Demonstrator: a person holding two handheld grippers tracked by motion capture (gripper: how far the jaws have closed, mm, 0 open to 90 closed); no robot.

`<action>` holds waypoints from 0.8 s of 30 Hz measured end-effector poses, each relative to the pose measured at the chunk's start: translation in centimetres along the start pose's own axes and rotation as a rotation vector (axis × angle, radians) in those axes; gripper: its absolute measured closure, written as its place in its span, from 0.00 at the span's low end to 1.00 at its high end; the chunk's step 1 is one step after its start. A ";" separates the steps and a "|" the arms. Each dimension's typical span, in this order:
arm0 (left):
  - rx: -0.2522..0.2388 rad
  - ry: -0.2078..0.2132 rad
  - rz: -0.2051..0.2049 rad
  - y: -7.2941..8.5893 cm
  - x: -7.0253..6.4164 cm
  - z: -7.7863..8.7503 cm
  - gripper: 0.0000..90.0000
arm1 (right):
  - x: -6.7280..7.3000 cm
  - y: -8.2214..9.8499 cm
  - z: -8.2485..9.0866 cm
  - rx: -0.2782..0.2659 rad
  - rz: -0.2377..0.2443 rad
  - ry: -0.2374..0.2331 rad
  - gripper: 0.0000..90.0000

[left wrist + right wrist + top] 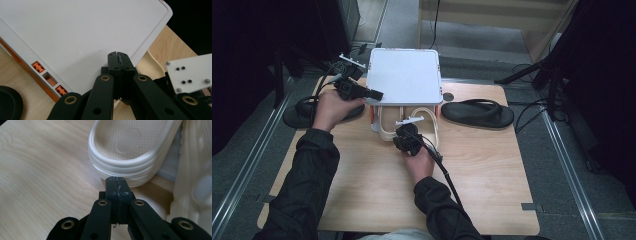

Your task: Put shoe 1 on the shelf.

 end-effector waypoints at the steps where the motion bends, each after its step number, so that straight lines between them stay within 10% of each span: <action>1: 0.001 0.000 -0.003 0.0 0.0 0.0 1.00 | 0.0 -0.2 -0.1 -0.004 -0.006 -0.004 1.00; 24: -0.005 0.002 0.002 0.0 0.0 0.0 1.00 | -0.8 -2.5 -1.6 -0.008 -0.003 0.020 1.00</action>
Point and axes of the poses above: each handheld gripper's, and its own axes: z roughly backward along the jaws, y roughly out of its underside, x roughly to its left, the point moved 7 cm from there along -z, roughly forward along the jaws, and after that the axes turned 4 degrees about z, right-handed, at the moved point
